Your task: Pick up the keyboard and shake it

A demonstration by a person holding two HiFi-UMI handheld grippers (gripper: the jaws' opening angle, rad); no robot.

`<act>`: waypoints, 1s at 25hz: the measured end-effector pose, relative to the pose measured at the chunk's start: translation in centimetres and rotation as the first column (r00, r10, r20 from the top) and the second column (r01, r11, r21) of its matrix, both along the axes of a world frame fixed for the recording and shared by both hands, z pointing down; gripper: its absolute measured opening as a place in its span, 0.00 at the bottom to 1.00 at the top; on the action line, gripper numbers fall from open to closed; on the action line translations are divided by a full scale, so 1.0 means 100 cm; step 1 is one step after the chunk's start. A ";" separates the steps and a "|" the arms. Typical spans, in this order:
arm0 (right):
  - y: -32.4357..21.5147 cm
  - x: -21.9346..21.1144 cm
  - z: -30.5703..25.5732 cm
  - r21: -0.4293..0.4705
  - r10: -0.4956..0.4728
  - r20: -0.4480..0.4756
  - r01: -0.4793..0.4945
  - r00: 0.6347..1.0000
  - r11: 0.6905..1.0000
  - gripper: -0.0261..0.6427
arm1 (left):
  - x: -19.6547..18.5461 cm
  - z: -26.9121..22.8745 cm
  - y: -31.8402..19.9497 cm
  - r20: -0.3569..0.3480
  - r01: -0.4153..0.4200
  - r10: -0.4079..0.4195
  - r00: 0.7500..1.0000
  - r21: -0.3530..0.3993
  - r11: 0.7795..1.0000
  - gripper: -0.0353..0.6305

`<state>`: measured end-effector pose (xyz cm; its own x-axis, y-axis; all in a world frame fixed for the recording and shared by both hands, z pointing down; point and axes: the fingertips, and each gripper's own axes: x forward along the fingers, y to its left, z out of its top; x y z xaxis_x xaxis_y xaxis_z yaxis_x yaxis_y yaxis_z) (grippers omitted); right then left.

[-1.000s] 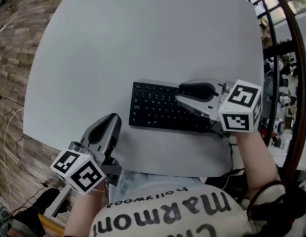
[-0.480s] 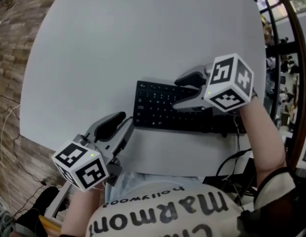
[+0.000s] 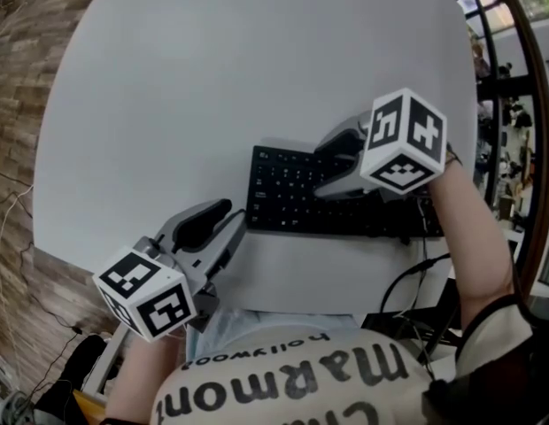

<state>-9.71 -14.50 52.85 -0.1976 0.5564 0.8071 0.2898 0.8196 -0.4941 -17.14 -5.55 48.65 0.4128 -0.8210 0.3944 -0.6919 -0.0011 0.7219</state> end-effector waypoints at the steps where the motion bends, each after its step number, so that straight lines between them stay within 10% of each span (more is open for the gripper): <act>1: -0.001 -0.001 -0.002 -0.002 -0.005 0.006 0.005 1.000 1.000 0.46 | -0.001 0.000 -0.001 -0.001 -0.002 0.002 1.000 -0.002 1.000 0.21; 15: 0.006 -0.006 -0.014 -0.050 -0.039 0.049 0.042 0.998 0.998 0.36 | -0.005 0.007 -0.027 0.029 -0.074 0.075 0.997 -0.041 0.996 0.32; 25: 0.033 0.003 -0.018 -0.048 -0.074 0.060 0.077 0.995 0.996 0.36 | 0.033 0.021 -0.027 0.031 -0.295 0.299 0.954 -0.096 0.951 0.44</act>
